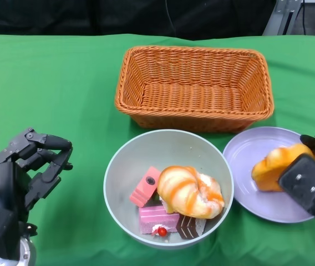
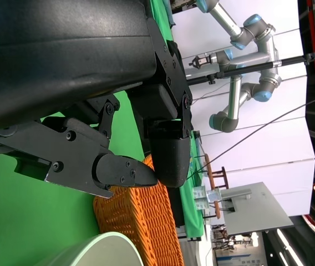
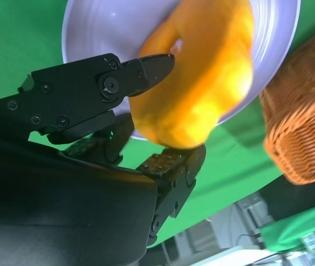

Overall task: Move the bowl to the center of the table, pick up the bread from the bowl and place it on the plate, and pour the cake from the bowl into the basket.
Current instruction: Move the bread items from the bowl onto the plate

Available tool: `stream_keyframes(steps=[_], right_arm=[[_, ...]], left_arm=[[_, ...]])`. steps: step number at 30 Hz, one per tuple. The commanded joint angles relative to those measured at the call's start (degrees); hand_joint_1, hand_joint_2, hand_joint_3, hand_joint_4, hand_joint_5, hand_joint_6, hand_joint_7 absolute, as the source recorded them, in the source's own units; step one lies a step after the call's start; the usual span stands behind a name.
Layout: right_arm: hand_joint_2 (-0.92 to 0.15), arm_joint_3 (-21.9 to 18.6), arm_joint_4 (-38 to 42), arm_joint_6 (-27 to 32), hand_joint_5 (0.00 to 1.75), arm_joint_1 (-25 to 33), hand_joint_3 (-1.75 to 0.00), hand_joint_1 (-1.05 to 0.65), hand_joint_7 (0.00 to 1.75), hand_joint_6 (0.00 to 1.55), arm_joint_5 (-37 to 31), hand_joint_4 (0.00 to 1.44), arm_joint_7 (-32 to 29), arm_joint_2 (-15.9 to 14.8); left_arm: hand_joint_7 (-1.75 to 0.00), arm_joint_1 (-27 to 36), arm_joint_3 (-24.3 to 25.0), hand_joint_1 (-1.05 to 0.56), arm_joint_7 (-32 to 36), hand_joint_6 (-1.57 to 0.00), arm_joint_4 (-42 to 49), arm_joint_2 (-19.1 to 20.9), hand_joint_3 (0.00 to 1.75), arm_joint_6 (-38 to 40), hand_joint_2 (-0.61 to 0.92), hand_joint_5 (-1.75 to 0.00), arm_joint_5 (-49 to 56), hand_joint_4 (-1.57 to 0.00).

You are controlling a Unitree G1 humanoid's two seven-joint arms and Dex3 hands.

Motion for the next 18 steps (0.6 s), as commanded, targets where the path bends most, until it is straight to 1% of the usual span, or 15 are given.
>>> stream_keyframes(steps=[1, 5, 7, 9, 12, 15, 18], right_arm=[[-0.92, 1.17, -0.29, -2.97, 0.00, 1.81, -0.10, -0.53, 0.00, 0.29, -2.09, 0.30, -1.69, -1.45], [-0.92, 1.95, 1.28, -7.86, 0.00, 2.85, -0.09, -0.50, 0.00, 0.19, -4.24, 0.18, -5.75, -1.30], [-0.92, 2.41, 2.85, -10.86, 0.00, 3.06, -0.08, -0.48, 0.00, 0.13, -5.41, 0.08, -8.21, -1.48], [-0.92, 2.40, 3.90, -12.53, 0.00, 3.12, -0.08, -0.47, 0.00, 0.08, -5.83, 0.03, -9.53, -1.23], [-0.92, 2.17, 4.81, -14.99, 0.00, 3.38, -0.08, -0.47, 0.00, 0.04, -5.51, 0.00, -10.88, -0.93], [-0.91, 2.23, 6.78, -19.23, 0.00, 3.54, -0.07, -0.47, 0.00, 0.04, -5.87, 0.00, -14.41, -0.99], [-0.92, 2.33, 8.64, -22.27, 0.00, 3.41, -0.07, -0.50, 0.00, 0.01, -6.60, 0.00, -17.41, -1.04]], left_arm=[[-1.01, 0.71, 0.16, -0.20, 0.46, -0.90, -0.54, 0.89, 0.26, -0.47, 0.89, -1.45, 0.12, -0.82], [-1.01, 0.70, 0.11, -0.19, 0.62, -0.90, -0.36, 1.10, 0.26, -0.49, 0.89, -1.43, 0.47, -0.83], [-1.01, 0.80, 0.00, -0.19, 0.45, -0.89, -0.44, 1.24, 0.27, -0.25, 0.90, -1.43, 0.53, -0.83], [-1.01, 0.83, 0.00, -0.17, 0.60, -0.90, -0.50, 1.15, 0.27, -0.30, 0.90, -1.42, 0.59, -0.83], [-1.00, 1.00, -0.07, -0.17, -0.06, -0.90, -0.83, 0.99, 0.28, 0.10, 0.89, -1.42, -0.13, -0.84], [-0.99, 1.15, -0.23, -0.18, -0.19, -0.90, -1.06, 0.99, 0.28, 0.21, 0.89, -1.42, -0.20, -0.83], [-0.99, 1.25, -0.36, -0.18, -0.50, -0.90, -1.20, 1.02, 0.28, 0.25, 0.89, -1.42, -0.43, -0.82]])
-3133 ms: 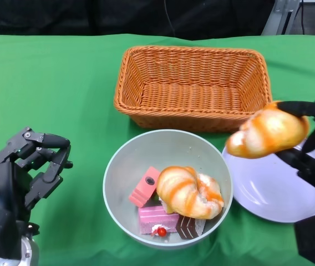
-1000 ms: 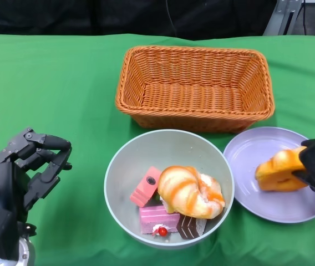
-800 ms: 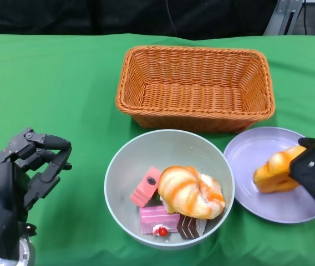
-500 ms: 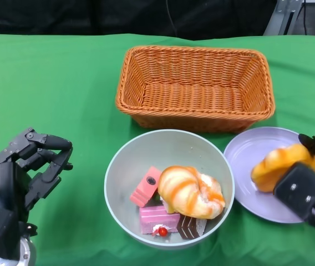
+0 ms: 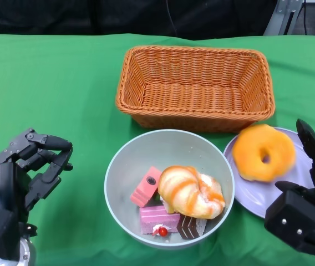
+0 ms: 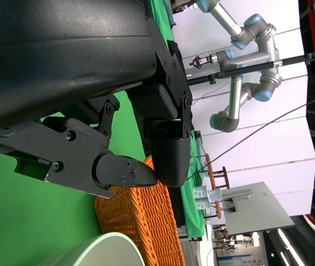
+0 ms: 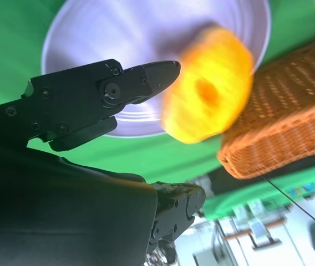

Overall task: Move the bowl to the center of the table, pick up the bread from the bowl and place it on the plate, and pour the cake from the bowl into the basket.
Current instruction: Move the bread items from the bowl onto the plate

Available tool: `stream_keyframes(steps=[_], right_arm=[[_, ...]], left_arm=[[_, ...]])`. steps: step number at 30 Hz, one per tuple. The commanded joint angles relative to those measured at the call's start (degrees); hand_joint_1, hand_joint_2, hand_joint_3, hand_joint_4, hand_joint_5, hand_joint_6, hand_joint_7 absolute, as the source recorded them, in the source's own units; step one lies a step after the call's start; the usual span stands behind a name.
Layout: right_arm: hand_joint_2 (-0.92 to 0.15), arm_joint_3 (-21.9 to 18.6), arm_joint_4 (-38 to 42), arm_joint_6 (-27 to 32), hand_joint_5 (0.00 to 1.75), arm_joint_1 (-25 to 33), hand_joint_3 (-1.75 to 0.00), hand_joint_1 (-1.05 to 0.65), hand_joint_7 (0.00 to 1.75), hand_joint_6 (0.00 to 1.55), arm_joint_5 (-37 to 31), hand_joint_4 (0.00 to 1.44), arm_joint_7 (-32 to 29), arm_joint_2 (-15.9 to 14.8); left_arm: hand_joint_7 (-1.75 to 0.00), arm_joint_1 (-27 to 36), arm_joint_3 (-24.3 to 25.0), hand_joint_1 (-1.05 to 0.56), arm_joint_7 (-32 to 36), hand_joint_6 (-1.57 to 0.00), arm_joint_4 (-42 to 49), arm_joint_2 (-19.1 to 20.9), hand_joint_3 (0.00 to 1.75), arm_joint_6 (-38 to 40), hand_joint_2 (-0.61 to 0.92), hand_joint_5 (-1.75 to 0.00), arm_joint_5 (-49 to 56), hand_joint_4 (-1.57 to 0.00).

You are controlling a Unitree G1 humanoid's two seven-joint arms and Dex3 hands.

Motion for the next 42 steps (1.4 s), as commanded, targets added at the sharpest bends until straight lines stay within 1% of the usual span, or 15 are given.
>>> stream_keyframes(steps=[1, 4, 8, 9, 13, 15, 17, 19, 25, 30, 35, 42], right_arm=[[-0.92, -0.10, 1.93, -3.00, 0.00, 0.31, -0.08, -0.51, 0.00, 0.00, -1.24, 0.00, -3.30, -0.75], [-0.92, -0.68, 2.69, -6.30, 0.00, 0.21, -0.10, -0.54, 0.01, 0.01, -0.89, 0.00, -6.03, -0.26], [-0.92, -0.87, 0.47, -9.27, 0.04, 1.02, -0.10, -0.54, 0.03, 0.08, 0.11, 0.09, -5.45, -0.34], [-0.92, -0.61, -1.69, -9.59, 0.05, 1.68, -0.10, -0.54, 0.03, 0.09, 0.26, 0.10, -4.00, -0.61], [-0.92, 0.67, -10.24, -11.28, 0.11, 3.96, -0.04, -0.52, 0.04, 0.27, 1.02, 0.36, 2.47, -1.19], [-0.92, 1.57, -14.89, -11.00, 0.11, 4.91, -0.03, -0.52, 0.04, 0.34, 1.95, 0.45, 7.29, -1.27], [-0.92, 2.21, -19.00, -9.34, 0.10, 5.56, -0.03, -0.52, 0.04, 0.38, 2.84, 0.48, 12.08, -1.00], [-0.91, 2.91, -22.31, -7.26, 0.09, 5.81, -0.02, -0.54, 0.04, 0.43, 1.90, 0.51, 15.18, -0.19], [-0.90, 5.22, -26.96, -3.77, 0.08, 4.42, 0.00, -0.55, 0.03, 0.47, -0.65, 0.55, 20.42, 1.34], [-0.92, 8.28, -30.98, 0.96, 0.07, 3.26, -0.01, -0.58, 0.02, 0.47, -5.78, 0.56, 24.89, 2.73], [-0.92, 11.45, -32.58, 5.28, 0.03, 1.86, -0.02, -0.59, 0.00, 0.43, -10.69, 0.51, 28.81, 4.78], [-0.92, 14.74, -30.80, 11.96, 0.00, -1.49, -0.04, -0.60, 0.00, 0.32, -16.63, 0.39, 34.90, 7.19]], left_arm=[[-0.99, 0.99, -0.10, -0.18, -0.62, -0.90, -0.93, 0.88, 0.28, 0.17, 0.89, -1.42, -0.44, -0.83], [-0.99, 1.14, -0.23, -0.17, -0.44, -0.90, -1.10, 0.97, 0.29, 0.05, 0.89, -1.43, -0.14, -0.83], [-1.00, 1.23, -0.38, -0.17, -0.46, -0.90, -1.20, 1.14, 0.30, 0.19, 0.89, -1.45, -0.15, -0.83], [-1.01, 1.12, -0.35, -0.17, -0.53, -0.90, -1.02, 1.06, 0.30, 0.05, 0.89, -1.45, -0.36, -0.83], [-1.01, 0.77, -0.41, -0.18, -0.55, -0.89, -0.51, 0.95, 0.31, -0.08, 0.88, -1.45, -0.45, -0.82], [-1.01, 0.66, -0.51, -0.17, -0.62, -0.89, -0.50, 0.87, 0.32, 0.12, 0.87, -1.46, -0.53, -0.83], [-1.01, 0.56, -0.59, -0.16, -1.30, -0.89, -0.52, 0.77, 0.35, 0.32, 0.87, -1.46, -1.25, -0.82], [-1.01, 0.31, -0.58, -0.16, -1.40, -0.89, 0.14, 0.89, 0.36, -0.27, 0.86, -1.46, -1.17, -0.82], [-1.00, 0.13, -0.59, -0.17, -1.23, -0.89, 0.88, 1.04, 0.37, -0.65, 0.85, -1.44, -0.72, -0.83], [-1.01, 0.14, -0.67, -0.17, -1.03, -0.90, 0.98, 0.99, 0.37, -0.92, 0.85, -1.44, -0.44, -0.83], [-1.00, 0.48, -0.91, -0.16, -1.48, -0.89, 0.40, 0.85, 0.37, -0.54, 0.86, -1.44, -0.70, -0.82], [-1.00, 0.70, -1.13, -0.18, -0.84, -0.89, 0.02, 0.34, 0.36, -0.28, 0.86, -1.44, -0.32, -0.82]])
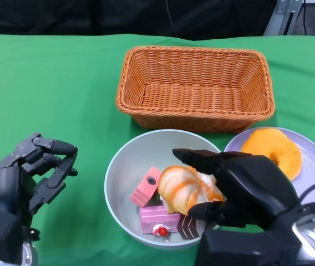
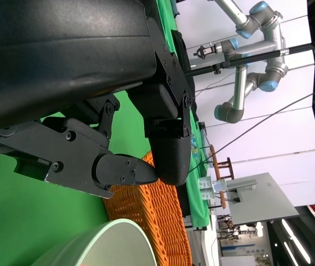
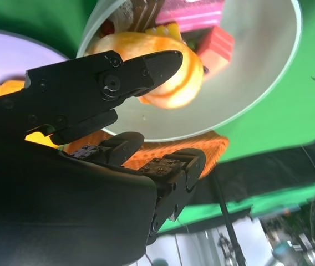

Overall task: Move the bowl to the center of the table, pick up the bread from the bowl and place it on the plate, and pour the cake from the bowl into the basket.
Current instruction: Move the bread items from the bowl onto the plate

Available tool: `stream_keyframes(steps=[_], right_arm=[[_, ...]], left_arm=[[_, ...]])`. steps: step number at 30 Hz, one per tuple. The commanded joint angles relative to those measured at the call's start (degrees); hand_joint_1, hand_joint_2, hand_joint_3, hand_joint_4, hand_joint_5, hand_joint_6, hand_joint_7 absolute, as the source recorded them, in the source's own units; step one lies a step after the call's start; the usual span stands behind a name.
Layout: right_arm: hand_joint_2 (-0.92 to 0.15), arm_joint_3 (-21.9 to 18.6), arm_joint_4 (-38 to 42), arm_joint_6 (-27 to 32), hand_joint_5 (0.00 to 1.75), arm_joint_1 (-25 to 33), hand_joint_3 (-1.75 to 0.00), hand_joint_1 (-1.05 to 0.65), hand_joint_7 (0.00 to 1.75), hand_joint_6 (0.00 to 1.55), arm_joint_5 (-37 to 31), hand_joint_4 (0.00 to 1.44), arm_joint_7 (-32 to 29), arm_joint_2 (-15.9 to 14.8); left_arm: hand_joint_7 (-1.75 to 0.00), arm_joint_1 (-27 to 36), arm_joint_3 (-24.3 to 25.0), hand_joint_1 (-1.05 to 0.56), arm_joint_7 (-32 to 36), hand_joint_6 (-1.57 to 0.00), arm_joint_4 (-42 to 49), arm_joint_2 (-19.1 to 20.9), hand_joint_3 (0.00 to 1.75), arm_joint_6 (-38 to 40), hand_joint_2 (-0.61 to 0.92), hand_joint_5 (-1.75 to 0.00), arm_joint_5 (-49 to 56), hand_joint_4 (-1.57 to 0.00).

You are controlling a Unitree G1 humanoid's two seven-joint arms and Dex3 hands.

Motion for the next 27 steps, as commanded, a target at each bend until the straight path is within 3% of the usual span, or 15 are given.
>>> stream_keyframes(steps=[1, 9, 19, 27], right_arm=[[-0.91, 1.17, 1.00, 3.13, 0.00, -2.15, -0.04, -0.60, 0.00, 0.32, -2.93, 0.40, 1.85, 1.07], [-0.91, 4.01, 4.94, 6.68, 0.00, -4.27, -0.01, -0.62, 0.00, 0.29, -7.45, 0.29, 2.70, 3.29], [-0.92, 8.31, 10.85, 7.12, 0.00, -6.39, -0.08, -0.69, 0.00, 0.22, -13.32, 0.16, 4.11, 2.47], [-0.92, 11.65, 15.71, 7.22, 0.00, -7.60, -0.05, -0.69, 0.00, 0.19, -18.00, 0.12, 3.61, 2.82]], left_arm=[[-1.00, 0.02, 0.12, -0.17, -0.03, -0.89, -0.53, 0.29, 0.36, -0.47, 0.86, -1.44, -0.33, -0.82], [-1.02, 0.09, -0.09, -0.15, 0.37, -0.89, -0.58, -0.19, 0.38, -1.03, 0.85, -1.45, 0.05, -0.82], [-1.04, 0.99, -0.14, -0.13, 0.50, -0.88, -2.26, -0.64, 0.44, -0.65, 0.84, -1.46, 0.03, -0.82], [-1.06, 1.92, -0.19, -0.10, 1.27, -0.88, -3.97, -0.88, 0.75, -0.43, 0.68, -1.47, 0.95, -0.81]])
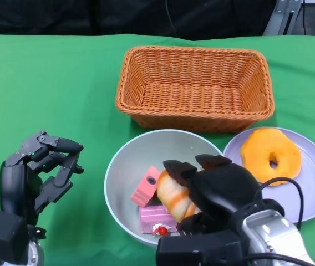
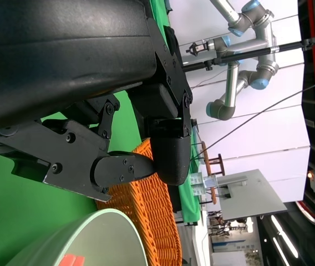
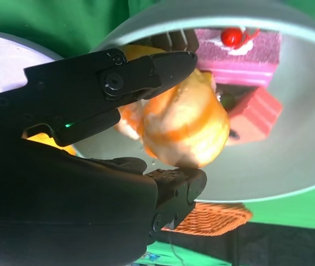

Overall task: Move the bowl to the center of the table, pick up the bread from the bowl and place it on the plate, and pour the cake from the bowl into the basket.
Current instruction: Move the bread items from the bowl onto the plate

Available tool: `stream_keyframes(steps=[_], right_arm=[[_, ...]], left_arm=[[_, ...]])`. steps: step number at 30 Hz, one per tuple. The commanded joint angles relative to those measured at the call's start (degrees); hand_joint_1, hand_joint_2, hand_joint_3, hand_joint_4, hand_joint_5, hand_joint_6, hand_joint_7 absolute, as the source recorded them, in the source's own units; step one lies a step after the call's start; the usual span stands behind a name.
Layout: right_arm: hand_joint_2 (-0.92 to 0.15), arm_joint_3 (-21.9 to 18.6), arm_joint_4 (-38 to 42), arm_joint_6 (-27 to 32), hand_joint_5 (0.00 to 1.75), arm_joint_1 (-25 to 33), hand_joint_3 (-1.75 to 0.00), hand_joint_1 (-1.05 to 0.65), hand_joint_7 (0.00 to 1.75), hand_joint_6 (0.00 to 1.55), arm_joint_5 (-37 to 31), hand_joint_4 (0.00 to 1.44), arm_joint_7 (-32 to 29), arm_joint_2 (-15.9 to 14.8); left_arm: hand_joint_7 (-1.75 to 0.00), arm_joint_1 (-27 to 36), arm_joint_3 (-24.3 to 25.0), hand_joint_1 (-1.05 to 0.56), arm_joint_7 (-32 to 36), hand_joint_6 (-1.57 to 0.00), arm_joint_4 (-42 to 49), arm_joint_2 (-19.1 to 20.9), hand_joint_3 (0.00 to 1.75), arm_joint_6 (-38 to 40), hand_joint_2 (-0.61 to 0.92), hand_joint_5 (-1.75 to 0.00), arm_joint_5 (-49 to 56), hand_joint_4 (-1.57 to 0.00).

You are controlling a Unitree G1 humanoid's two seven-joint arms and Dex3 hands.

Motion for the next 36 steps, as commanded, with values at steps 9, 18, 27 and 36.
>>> stream_keyframes(steps=[9, 18, 27, 36], right_arm=[[-0.92, 3.12, 7.61, 0.61, 0.02, -2.14, -0.03, -0.68, 0.01, 0.19, -4.64, 0.15, -3.67, 0.23], [-0.92, 1.78, 15.34, -1.50, 0.13, -5.36, -0.04, -0.51, 0.03, 0.31, 0.59, 0.49, -7.50, 0.95], [-0.86, 0.71, 21.62, -7.50, 0.65, -6.94, 0.00, -0.33, 0.04, 0.89, 6.16, 0.89, -15.90, 0.48], [-0.91, -1.55, 25.81, -13.93, 1.30, -6.92, -0.01, -0.27, 0.05, 1.14, 13.12, 0.75, -24.19, 0.75]], left_arm=[[-1.06, 2.13, -0.14, -0.10, 1.56, -0.86, -2.72, 0.71, 0.80, 0.04, 0.66, -1.48, 1.23, -0.80], [-1.06, 2.05, -0.11, -0.09, 1.76, -0.88, -2.61, 0.44, 0.86, -0.21, 0.63, -1.49, 1.26, -0.82], [-1.07, 1.91, -0.16, -0.08, 1.52, -0.87, -1.98, 0.87, 0.85, -0.91, 0.64, -1.49, 1.56, -0.80], [-1.06, 1.88, -0.10, -0.10, 1.39, -0.87, -1.88, 0.99, 0.82, -0.69, 0.65, -1.48, 1.37, -0.81]])
